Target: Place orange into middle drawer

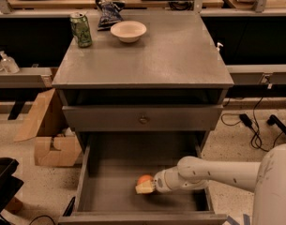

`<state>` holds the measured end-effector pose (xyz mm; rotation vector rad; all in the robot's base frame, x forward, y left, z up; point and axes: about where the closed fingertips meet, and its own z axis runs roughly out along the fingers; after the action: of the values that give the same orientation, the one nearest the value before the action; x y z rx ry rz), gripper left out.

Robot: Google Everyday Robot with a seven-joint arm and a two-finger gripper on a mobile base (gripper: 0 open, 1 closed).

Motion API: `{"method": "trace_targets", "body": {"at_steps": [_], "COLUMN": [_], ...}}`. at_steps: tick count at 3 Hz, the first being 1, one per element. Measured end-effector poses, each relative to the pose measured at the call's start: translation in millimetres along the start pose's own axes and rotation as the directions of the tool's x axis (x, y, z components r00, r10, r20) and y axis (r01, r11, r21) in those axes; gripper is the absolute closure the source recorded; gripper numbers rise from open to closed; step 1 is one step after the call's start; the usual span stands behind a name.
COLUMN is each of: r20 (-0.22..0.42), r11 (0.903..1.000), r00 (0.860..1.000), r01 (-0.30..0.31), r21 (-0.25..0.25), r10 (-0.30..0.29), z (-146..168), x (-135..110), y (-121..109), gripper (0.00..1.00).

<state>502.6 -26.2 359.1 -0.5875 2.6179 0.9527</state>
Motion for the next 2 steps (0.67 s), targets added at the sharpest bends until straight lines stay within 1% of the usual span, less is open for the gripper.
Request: {"method": "trace_targets", "body": {"at_steps": [1, 2], "r20": [-0.001, -0.001], "r11": [1.0000, 1.0000], "r00": [1.000, 1.000], "r01": [0.000, 0.000], "r21": [-0.001, -0.001], "r10": [0.000, 0.000], "z": [0.6, -6.3], "x": [0.2, -3.5], "y": [0.8, 5.9], "gripper": [0.03, 0.00]}}
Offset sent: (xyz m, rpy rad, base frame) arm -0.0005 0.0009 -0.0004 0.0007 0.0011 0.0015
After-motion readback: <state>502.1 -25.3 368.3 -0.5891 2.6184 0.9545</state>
